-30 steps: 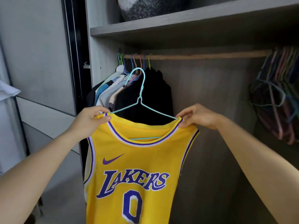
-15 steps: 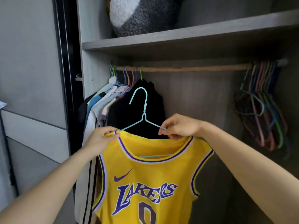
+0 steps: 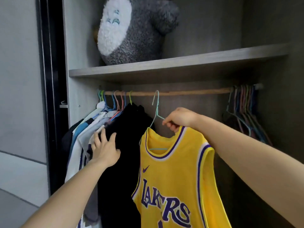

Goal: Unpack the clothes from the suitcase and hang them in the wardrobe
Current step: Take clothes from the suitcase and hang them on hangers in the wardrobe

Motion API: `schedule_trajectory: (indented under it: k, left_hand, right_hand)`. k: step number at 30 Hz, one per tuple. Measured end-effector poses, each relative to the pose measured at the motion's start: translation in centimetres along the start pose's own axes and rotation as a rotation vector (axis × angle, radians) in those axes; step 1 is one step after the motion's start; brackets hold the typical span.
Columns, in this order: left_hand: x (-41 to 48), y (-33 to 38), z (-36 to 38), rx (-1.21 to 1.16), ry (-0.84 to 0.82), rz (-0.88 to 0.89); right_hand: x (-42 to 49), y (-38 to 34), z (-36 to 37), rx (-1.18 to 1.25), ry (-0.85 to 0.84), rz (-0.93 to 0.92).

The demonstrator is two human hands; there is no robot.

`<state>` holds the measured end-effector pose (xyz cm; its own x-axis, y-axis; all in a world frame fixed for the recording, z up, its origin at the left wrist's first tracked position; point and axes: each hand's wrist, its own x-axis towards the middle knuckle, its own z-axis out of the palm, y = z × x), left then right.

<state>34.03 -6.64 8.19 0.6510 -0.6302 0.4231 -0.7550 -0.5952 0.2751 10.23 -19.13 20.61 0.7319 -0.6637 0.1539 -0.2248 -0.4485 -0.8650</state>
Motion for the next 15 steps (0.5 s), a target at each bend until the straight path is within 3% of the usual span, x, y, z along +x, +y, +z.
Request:
schedule_trajectory:
  k: [9, 15]
  left_hand:
    - [4.9, -1.6, -0.7, 0.020, -0.035, -0.126]
    - [6.5, -3.7, -0.1, 0.168, 0.148, -0.087]
  right_hand:
    - [6.7, -0.9, 3.3, 0.333, 0.428, -0.063]
    - [12.0, -0.3, 5.3, 0.279, 0.401, -0.146]
